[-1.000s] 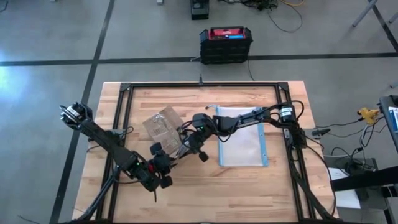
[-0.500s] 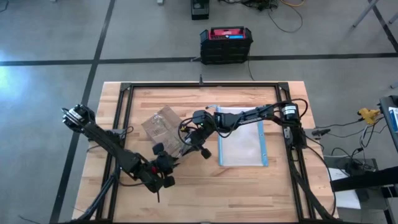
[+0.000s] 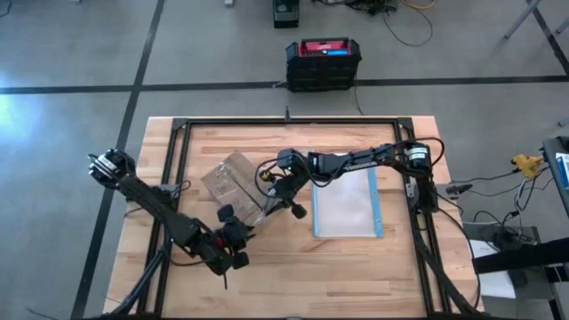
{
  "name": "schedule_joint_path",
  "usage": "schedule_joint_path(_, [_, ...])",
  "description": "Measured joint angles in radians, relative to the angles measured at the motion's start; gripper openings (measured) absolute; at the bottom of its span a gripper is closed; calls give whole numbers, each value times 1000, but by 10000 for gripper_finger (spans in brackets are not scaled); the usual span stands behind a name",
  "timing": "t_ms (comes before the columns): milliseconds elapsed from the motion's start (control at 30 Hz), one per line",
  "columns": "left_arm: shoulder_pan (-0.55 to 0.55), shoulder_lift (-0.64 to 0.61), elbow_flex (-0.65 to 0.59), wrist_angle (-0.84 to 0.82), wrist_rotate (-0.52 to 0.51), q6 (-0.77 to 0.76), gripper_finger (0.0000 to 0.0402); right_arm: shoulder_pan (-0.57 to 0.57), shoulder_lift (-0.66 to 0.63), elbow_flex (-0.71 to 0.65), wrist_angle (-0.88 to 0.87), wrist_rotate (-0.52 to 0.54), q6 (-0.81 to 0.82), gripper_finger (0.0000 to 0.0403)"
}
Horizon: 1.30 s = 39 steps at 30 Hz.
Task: Unpack boxes
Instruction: Open the cardboard box using the silver cutter
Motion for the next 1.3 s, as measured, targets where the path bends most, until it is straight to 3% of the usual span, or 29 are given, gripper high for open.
schedule_joint_path(833, [-2,-52,-4,-11,28,-19,80,7,-147,-23,-60,23,0,42])
schedule_joint_path(1133, [-2,-103,-3,-20,42,0,80,28,-346,-46,-162,185,0,42])
schedule_joint_path(1300, [26,-183,69,-55,-93,191,80,65,-429,-83,-223,282,80,42])
